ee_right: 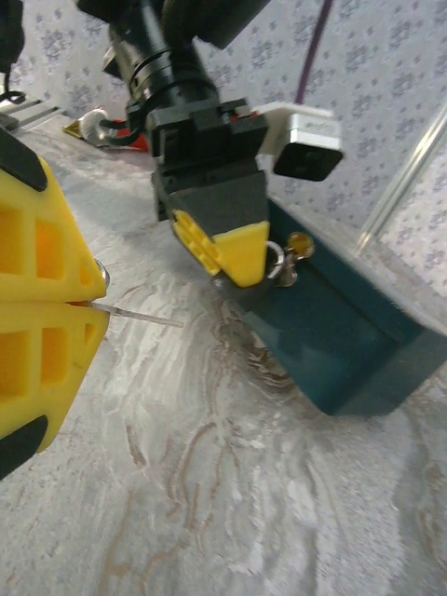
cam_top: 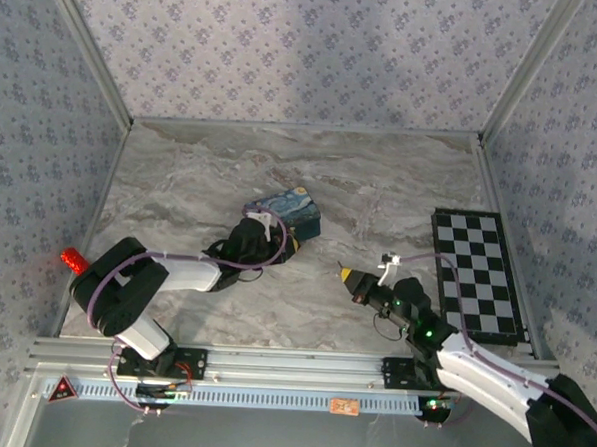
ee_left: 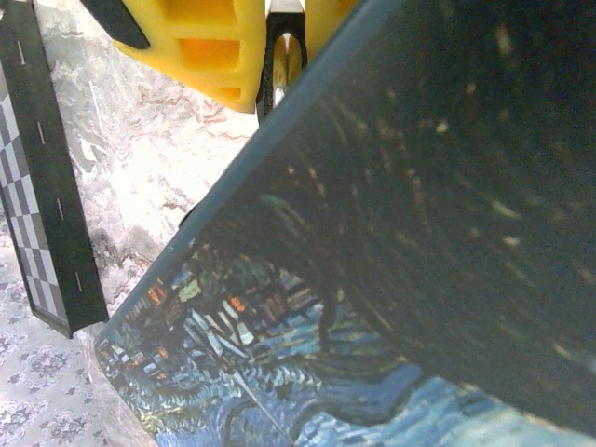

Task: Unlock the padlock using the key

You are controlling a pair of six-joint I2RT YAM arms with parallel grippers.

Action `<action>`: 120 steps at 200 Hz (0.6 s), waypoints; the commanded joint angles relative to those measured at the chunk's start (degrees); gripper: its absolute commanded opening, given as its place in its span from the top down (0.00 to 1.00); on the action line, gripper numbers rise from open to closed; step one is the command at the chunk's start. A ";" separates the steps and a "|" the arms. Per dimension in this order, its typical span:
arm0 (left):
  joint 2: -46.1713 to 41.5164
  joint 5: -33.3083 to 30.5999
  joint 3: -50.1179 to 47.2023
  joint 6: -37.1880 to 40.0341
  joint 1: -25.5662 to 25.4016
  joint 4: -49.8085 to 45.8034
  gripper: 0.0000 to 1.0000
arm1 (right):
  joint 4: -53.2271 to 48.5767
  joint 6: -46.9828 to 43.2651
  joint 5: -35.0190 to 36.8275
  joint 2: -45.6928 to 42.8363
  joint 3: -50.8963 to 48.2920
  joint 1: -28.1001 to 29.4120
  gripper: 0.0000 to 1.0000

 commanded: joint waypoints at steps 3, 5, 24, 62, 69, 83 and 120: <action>-1.71 3.51 3.07 -0.97 0.76 2.75 1.00 | 9.80 -2.84 -1.83 5.45 1.54 0.90 1.00; -1.71 3.71 3.10 -1.08 0.80 2.74 1.00 | 10.42 -3.02 -2.09 5.94 1.61 0.94 1.00; -1.99 5.16 3.54 -2.05 1.41 2.75 1.00 | 14.08 -4.67 -5.05 11.39 3.33 1.37 1.00; -2.33 8.03 5.43 -1.71 1.90 0.29 1.00 | 23.18 -6.87 -6.43 21.77 5.51 2.24 1.00; -2.25 8.75 5.62 -1.84 2.03 0.41 1.00 | 24.86 -7.43 -6.99 23.24 5.77 2.08 1.00; -2.24 9.58 6.33 -2.01 2.45 -0.53 1.00 | 28.01 -7.97 -8.46 26.17 6.45 1.38 1.00; -2.79 11.22 7.62 -2.10 3.26 -2.09 1.00 | 36.69 -7.81 -13.00 35.40 8.37 -0.93 1.00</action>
